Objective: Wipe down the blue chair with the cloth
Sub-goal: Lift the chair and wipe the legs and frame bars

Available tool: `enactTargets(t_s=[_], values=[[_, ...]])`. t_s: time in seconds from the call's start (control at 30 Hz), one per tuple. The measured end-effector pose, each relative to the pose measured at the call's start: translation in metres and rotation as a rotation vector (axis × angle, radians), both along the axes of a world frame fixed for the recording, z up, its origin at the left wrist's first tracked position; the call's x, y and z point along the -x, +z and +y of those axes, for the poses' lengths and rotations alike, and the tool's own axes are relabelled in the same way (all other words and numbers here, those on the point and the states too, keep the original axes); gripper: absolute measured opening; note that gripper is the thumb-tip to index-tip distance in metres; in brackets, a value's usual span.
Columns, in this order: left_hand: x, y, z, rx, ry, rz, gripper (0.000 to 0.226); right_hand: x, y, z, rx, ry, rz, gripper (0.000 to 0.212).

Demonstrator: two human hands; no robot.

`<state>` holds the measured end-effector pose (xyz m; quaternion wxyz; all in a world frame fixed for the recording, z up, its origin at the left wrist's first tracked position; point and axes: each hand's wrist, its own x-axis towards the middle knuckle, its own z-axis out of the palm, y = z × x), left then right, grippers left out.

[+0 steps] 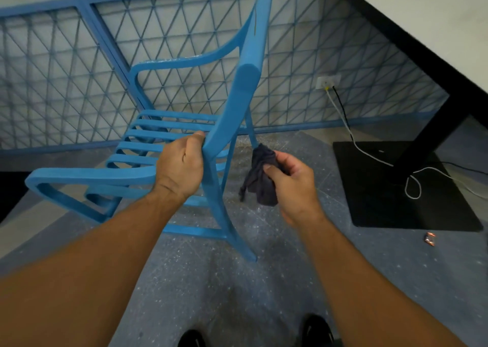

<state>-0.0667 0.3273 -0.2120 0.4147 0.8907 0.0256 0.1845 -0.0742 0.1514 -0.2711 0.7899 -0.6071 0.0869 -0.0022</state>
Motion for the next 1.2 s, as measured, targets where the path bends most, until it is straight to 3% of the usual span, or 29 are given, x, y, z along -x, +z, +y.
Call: enactTargets(t_s=[0.13,0.27,0.53,0.73,1.03,1.2], values=[[0.007,0.035,-0.028,0.181,-0.166,-0.05,0.065,-0.013,0.023,0.015,-0.011,-0.05,-0.073,0.026],[0.002,0.052,-0.053,0.273,-0.115,-0.077,0.078,-0.021,0.03,0.031,-0.026,-0.033,-0.083,0.023],[-0.001,0.047,-0.062,0.344,0.001,-0.12,0.065,-0.057,0.038,0.007,-0.246,-0.145,0.091,0.027],[-0.003,0.044,-0.06,0.335,-0.028,-0.113,0.063,-0.092,0.093,0.022,-0.332,-0.106,-0.041,0.02],[0.015,0.044,-0.047,0.327,-0.064,-0.083,0.085,-0.093,0.168,-0.006,-0.093,-0.257,-0.395,0.019],[0.041,0.046,-0.032,0.3,-0.147,-0.061,0.078,-0.078,0.187,-0.014,0.397,-0.101,-0.539,0.013]])
